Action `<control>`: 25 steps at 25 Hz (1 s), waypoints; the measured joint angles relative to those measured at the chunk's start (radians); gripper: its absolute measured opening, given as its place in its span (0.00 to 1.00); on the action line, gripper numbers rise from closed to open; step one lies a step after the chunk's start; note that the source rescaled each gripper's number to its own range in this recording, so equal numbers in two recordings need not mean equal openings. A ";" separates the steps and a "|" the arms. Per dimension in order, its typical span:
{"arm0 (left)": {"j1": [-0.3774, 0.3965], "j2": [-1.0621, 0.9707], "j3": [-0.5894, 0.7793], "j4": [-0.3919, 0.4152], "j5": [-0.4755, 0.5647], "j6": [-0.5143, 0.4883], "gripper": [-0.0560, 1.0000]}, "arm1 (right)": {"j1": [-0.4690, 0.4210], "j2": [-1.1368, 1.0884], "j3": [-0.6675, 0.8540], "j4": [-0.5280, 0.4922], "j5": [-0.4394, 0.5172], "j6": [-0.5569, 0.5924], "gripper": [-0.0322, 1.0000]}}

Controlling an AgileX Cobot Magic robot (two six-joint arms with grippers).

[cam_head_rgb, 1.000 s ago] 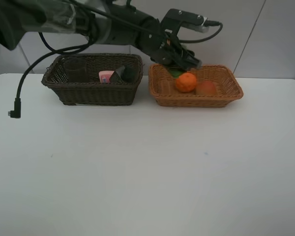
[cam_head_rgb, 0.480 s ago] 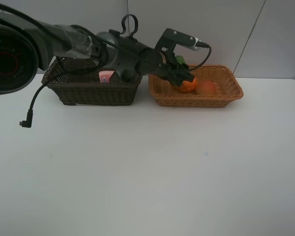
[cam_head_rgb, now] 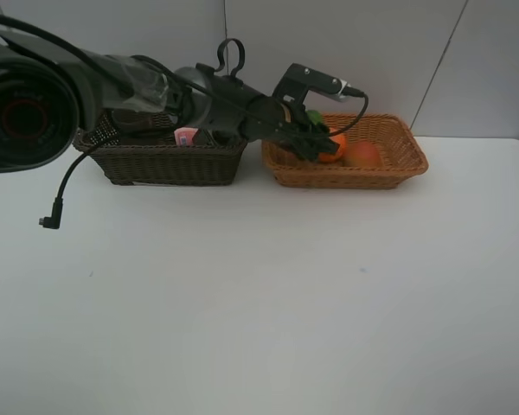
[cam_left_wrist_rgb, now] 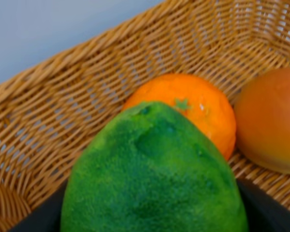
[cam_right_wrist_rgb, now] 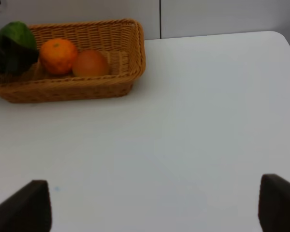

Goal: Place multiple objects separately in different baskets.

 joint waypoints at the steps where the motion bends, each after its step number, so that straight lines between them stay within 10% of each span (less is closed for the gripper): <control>1: 0.000 -0.001 0.000 -0.001 0.009 0.000 0.79 | 0.000 0.000 0.000 0.000 0.000 0.000 0.88; 17: 0.000 -0.035 0.000 -0.001 0.025 0.000 0.99 | 0.000 0.000 0.000 0.000 0.000 0.000 0.88; 25: 0.003 -0.181 0.000 -0.001 0.317 0.000 0.99 | 0.000 0.000 0.000 0.000 0.000 0.000 0.88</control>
